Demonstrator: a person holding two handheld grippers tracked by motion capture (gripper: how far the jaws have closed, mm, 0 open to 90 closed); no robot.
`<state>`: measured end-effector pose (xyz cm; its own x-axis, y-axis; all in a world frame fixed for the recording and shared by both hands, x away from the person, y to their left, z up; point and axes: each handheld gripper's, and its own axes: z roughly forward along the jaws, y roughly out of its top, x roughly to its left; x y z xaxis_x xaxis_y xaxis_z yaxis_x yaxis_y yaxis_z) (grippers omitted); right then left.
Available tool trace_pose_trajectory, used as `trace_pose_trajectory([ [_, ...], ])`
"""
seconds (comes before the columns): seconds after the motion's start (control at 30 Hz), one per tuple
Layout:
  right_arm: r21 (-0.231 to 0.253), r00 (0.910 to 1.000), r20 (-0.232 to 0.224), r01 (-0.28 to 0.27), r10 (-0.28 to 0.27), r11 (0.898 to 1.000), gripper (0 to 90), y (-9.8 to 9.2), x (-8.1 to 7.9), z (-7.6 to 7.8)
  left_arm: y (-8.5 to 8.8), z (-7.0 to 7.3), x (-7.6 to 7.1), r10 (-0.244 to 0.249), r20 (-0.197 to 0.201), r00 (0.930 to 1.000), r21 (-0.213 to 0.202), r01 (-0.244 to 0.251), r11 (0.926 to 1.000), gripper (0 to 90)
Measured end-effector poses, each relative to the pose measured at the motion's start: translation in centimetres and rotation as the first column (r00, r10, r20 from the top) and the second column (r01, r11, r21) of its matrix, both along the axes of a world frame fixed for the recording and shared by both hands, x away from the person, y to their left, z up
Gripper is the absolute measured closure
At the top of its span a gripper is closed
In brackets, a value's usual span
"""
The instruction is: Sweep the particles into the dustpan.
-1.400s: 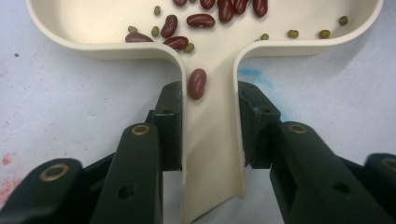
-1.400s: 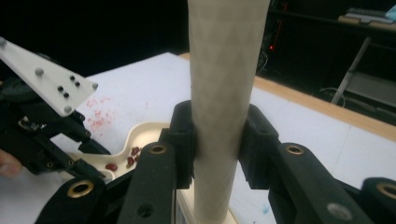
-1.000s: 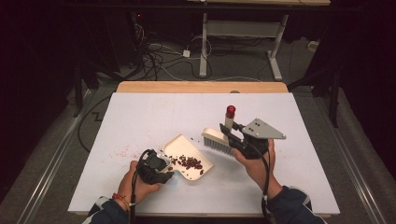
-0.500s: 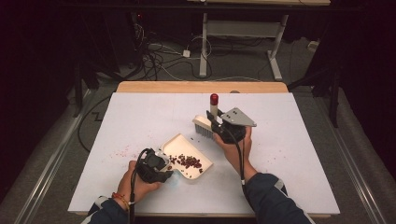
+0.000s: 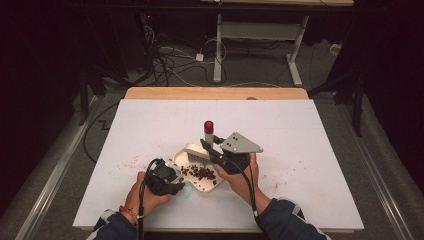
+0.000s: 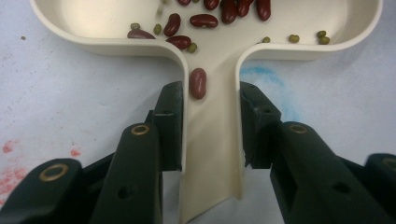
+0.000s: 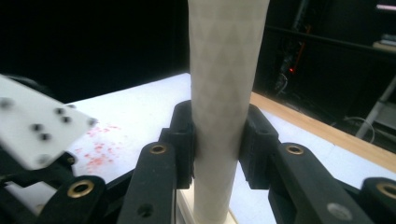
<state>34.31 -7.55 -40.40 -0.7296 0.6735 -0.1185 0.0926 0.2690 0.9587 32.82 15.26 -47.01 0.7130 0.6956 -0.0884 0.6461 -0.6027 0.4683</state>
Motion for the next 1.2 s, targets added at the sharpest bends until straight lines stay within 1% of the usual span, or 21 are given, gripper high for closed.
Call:
trace_pose_trajectory([
  [0.03, 0.000, 1.0000, 0.000, 0.000, 0.000, 1.000, 69.9, 0.0, 0.0, 0.0, 0.0, 0.0, 0.0, 0.004, 0.001, 1.0000, -0.003, -0.004, 1.0000, 63.7],
  [0.07, 0.005, 0.9998, 0.019, -0.007, 0.007, 1.000, 69.9, -0.1, -0.4, 0.4, 0.0, 0.0, 0.0, 0.003, -0.001, 1.0000, -0.003, -0.003, 1.0000, 63.6],
  [0.13, 0.007, 0.9998, 0.019, -0.007, 0.006, 1.000, 69.9, -0.2, -0.4, 0.6, 0.1, 0.0, 0.0, 0.003, 0.000, 1.0000, -0.002, -0.003, 1.0000, 63.7],
  [0.17, 0.020, 0.9994, 0.033, 0.005, -0.006, 1.000, 69.9, -0.7, -0.3, 1.1, 0.2, 0.0, 0.0, 0.004, 0.000, 1.0000, -0.003, -0.004, 1.0000, 63.7],
  [0.23, 0.026, 0.9993, 0.035, 0.014, -0.015, 1.000, 69.8, -1.0, -0.3, 1.4, 0.3, 0.0, 0.1, -0.001, -0.001, 1.0000, 0.003, 0.001, 1.0000, 63.7],
  [0.27, 0.033, 0.9986, 0.042, 0.030, -0.031, 0.999, 69.9, -1.6, 0.0, 1.7, 0.3, 0.1, 0.1, -0.002, 0.000, 1.0000, 0.005, 0.002, 1.0000, 63.7],
  [0.3, 0.033, 0.9986, 0.042, 0.030, -0.031, 0.999, 69.9, -1.6, 0.0, 1.7, 0.4, 0.0, 0.1, -0.001, 0.000, 1.0000, 0.005, 0.001, 1.0000, 63.7],
  [0.33, 0.035, 0.9982, 0.040, 0.043, -0.044, 0.998, 69.9, -2.0, 0.2, 1.8, 0.4, 0.0, 0.1, -0.001, -0.001, 1.0000, 0.004, 0.001, 1.0000, 63.7],
  [0.37, 0.037, 0.9967, 0.036, 0.072, -0.073, 0.997, 69.9, -2.6, 0.6, 1.9, 0.5, 0.0, 0.2, -0.003, -0.003, 1.0000, 0.003, 0.003, 1.0000, 63.7],
  [0.43, 0.037, 0.9959, 0.033, 0.083, -0.084, 0.996, 69.8, -2.9, 0.8, 1.8, 0.7, 0.1, 0.2, -0.011, -0.003, 0.9999, 0.002, 0.011, 0.9999, 63.7],
  [0.53, 0.030, 0.9947, 0.015, 0.101, -0.102, 0.994, 69.9, -3.6, 1.3, 1.6, 1.3, 0.3, 0.5, -0.024, -0.007, 0.9997, -0.005, 0.024, 0.9997, 63.7],
  [0.6, 0.029, 0.9948, 0.008, 0.101, -0.102, 0.994, 69.8, -3.8, 1.3, 1.5, 1.7, 0.4, 0.7, -0.023, -0.004, 0.9997, -0.004, 0.023, 0.9997, 63.7],
  [0.63, 0.020, 0.9951, 0.007, 0.099, -0.099, 0.995, 69.9, -3.9, 1.4, 1.4, 1.9, 0.3, 0.8, -0.022, 0.001, 0.9998, -0.002, 0.022, 0.9998, 63.7],
  [0.83, 0.010, 0.9955, 0.003, 0.094, -0.094, 0.996, 69.8, -4.1, 1.5, 1.3, 2.6, 0.0, 1.2, -0.015, 0.018, 0.9997, 0.019, 0.014, 0.9997, 63.6],
  [0.9, 0.001, 0.9961, -0.006, 0.088, -0.088, 0.996, 69.9, -3.9, 1.5, 1.2, 3.0, 0.0, 1.4, -0.011, 0.021, 0.9997, 0.014, 0.010, 0.9998, 63.6],
  [0.93, -0.007, 0.9969, -0.002, 0.079, -0.079, 0.997, 69.9, -3.9, 1.5, 1.1, 3.2, 0.0, 1.5, -0.011, 0.021, 0.9997, 0.017, 0.010, 0.9998, 63.6],
  [1.03, -0.019, 0.9978, -0.011, 0.065, -0.065, 0.998, 69.8, -3.6, 1.5, 0.9, 3.9, 0.2, 1.9, -0.010, 0.021, 0.9997, 0.017, 0.010, 0.9998, 63.6],
  [1.07, -0.022, 0.9979, -0.013, 0.063, -0.063, 0.998, 69.8, -3.5, 1.4, 0.8, 4.2, 0.3, 2.1, -0.011, 0.016, 0.9998, 0.016, 0.010, 0.9998, 63.6],
  [1.13, -0.024, 0.9983, -0.012, 0.057, -0.057, 0.998, 69.8, -3.3, 1.4, 0.7, 4.7, 0.5, 2.5, -0.011, 0.006, 0.9999, 0.003, 0.011, 0.9999, 63.6],
  [1.2, -0.016, 0.9986, -0.004, 0.053, -0.053, 0.998, 69.9, -3.3, 1.2, 0.7, 5.2, 0.7, 3.0, -0.018, 0.007, 0.9998, 0.007, 0.018, 0.9998, 63.6],
])
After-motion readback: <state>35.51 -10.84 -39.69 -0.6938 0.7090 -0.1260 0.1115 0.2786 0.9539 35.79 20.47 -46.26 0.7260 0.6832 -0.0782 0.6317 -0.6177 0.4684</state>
